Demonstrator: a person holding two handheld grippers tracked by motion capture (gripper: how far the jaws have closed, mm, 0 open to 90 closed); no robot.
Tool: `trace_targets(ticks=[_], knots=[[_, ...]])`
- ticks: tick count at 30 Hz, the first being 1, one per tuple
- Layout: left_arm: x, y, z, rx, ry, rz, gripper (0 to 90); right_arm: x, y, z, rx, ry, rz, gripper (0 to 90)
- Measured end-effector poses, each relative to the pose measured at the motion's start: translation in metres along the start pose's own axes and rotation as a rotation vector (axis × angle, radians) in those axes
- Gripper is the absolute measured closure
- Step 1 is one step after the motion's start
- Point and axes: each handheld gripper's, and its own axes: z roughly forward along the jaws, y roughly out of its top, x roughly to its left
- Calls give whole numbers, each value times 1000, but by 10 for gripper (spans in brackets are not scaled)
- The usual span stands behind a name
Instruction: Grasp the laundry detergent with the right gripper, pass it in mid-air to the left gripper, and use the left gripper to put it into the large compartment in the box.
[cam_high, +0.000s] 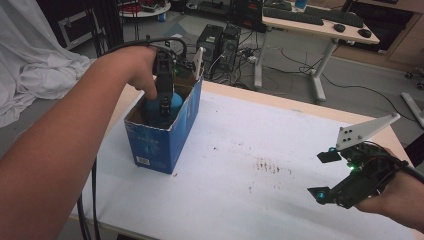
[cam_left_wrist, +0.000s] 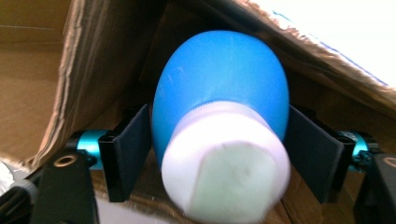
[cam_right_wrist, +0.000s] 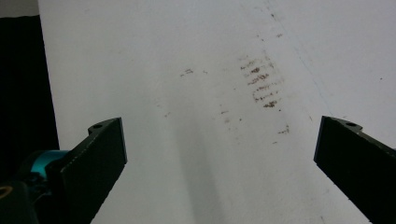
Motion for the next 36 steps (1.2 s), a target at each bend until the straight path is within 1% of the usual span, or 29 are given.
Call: trace_targets(ticks=[1,2,3,4,6,9,13,16,18,20,21,22,24,25,27,28,30,32,33,34,36], knots=[[0,0,-2,-3,4,-5,237,0,0,0,-1,0,5,17],[-1,0,-5,-3,14,-7,232,-1,0,0,-3,2,-4,17],[-1,0,-8,-4,23,-14,202,-1,0,-1,1,2,1,17],[-2,-1,-12,0,25,-16,195,-1,0,-1,0,3,3,17],[-3,0,-19,1,38,-10,195,-2,0,-2,4,2,0,17],[-8,1,-30,-9,44,1,173,-4,1,-5,9,3,-5,18],[-16,7,-47,-19,38,35,171,-8,3,-11,27,2,-8,18],[-24,12,-56,-32,23,62,164,-12,4,-13,43,1,-8,18],[-32,18,-62,-43,18,97,140,-15,5,-16,66,-2,-9,18],[-38,24,-67,-54,10,120,136,-18,5,-19,78,2,-12,18],[-42,28,-68,-61,10,138,130,-19,6,-21,87,0,-9,18],[-45,30,-69,-63,9,154,115,-21,6,-23,94,2,-12,19],[-50,37,-69,-70,-7,181,114,-23,7,-25,114,3,-12,19],[-52,40,-68,-69,-11,199,114,-24,7,-26,124,4,-17,19],[-58,46,-66,-64,-19,220,75,-25,8,-28,148,8,-27,19],[-61,50,-64,-59,-26,234,74,-26,8,-28,156,11,-35,19],[-64,55,-61,-60,-21,252,56,-27,10,-30,177,14,-47,19],[-68,60,-58,-58,-26,263,49,-30,10,-32,202,20,-59,19],[-70,63,-56,-54,-12,275,43,-31,10,-33,208,18,-59,19],[-71,66,-54,-54,-6,284,16,-33,9,-33,218,26,-63,19],[-75,69,-51,-56,-14,287,16,-35,8,-34,244,34,-67,19]])
